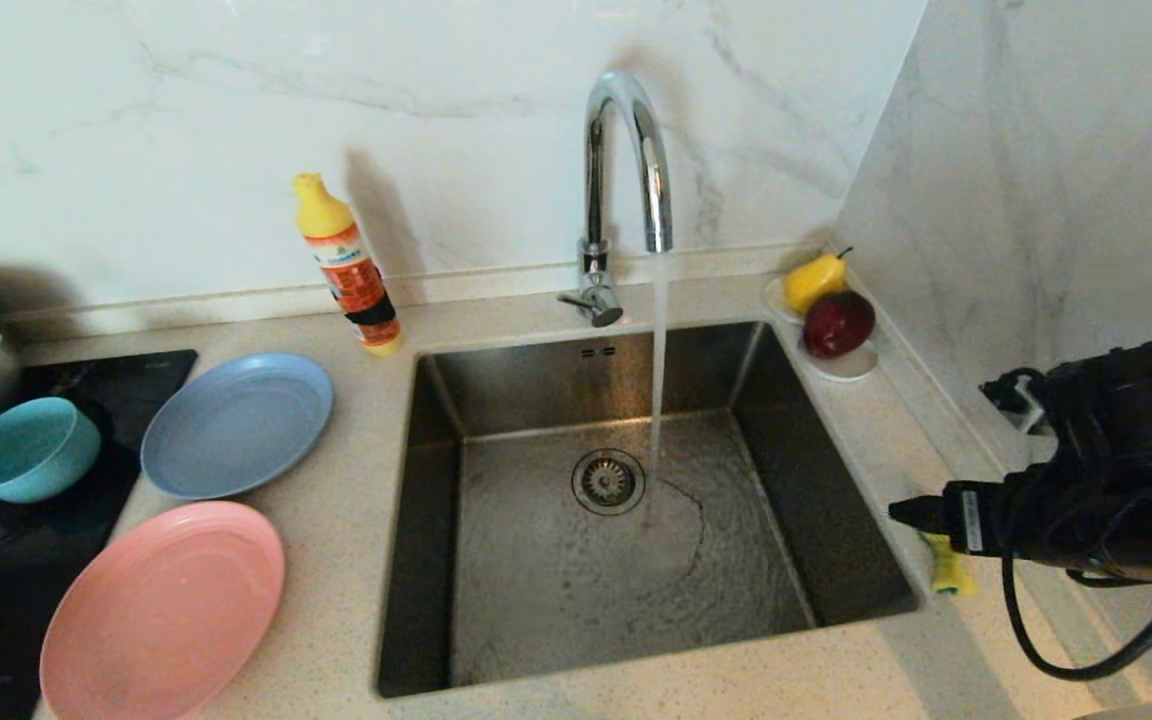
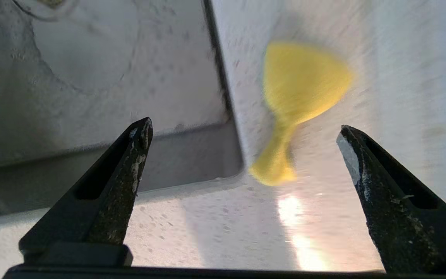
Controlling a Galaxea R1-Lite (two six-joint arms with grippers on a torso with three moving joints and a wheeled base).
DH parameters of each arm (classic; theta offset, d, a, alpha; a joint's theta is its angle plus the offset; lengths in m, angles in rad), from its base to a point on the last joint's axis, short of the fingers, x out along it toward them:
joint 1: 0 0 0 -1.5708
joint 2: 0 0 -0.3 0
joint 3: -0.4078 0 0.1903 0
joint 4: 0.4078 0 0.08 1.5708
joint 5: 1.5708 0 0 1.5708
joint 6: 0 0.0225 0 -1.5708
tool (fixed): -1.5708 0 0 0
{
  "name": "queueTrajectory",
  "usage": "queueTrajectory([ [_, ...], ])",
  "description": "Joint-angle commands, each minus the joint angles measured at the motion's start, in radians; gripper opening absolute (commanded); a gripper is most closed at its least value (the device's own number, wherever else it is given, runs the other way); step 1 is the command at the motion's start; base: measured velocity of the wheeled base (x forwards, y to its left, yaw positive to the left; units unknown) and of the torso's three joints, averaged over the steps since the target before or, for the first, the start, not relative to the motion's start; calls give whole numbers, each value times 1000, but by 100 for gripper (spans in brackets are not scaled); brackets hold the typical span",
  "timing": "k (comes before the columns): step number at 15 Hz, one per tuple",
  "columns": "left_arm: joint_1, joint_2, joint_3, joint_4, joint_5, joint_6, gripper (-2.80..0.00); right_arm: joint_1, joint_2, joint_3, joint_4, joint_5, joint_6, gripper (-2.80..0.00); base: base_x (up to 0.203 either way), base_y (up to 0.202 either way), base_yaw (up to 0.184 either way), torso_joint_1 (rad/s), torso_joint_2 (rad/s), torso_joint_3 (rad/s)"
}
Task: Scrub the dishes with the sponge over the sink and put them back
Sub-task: Put down the sponge, then turn off the faucet
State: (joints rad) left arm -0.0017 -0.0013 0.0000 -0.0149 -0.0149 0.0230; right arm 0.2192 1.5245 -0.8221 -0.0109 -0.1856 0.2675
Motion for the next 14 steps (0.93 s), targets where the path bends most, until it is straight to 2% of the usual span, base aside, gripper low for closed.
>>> queueTrajectory([
  [1, 0, 1, 12, -2, 0, 0, -280, 11, -124, 8, -1, -10, -57, -280, 0, 0, 0, 0, 0, 0],
  [4, 0, 1, 12, 0, 0, 0, -280, 54, -271, 18, -14, -4, -113, -280, 0, 0, 0, 0, 0, 0],
  [8, 0, 1, 12, 0, 0, 0, -280, 96, -485, 93, -17, 93, -164, -280, 0, 0, 0, 0, 0, 0],
  [10, 0, 1, 12, 0, 0, 0, -280, 80, -617, 157, -13, 158, -194, -280, 0, 0, 0, 0, 0, 0],
  [14, 0, 1, 12, 0, 0, 0, -280, -15, -941, 365, -6, 270, -244, -280, 0, 0, 0, 0, 0, 0],
])
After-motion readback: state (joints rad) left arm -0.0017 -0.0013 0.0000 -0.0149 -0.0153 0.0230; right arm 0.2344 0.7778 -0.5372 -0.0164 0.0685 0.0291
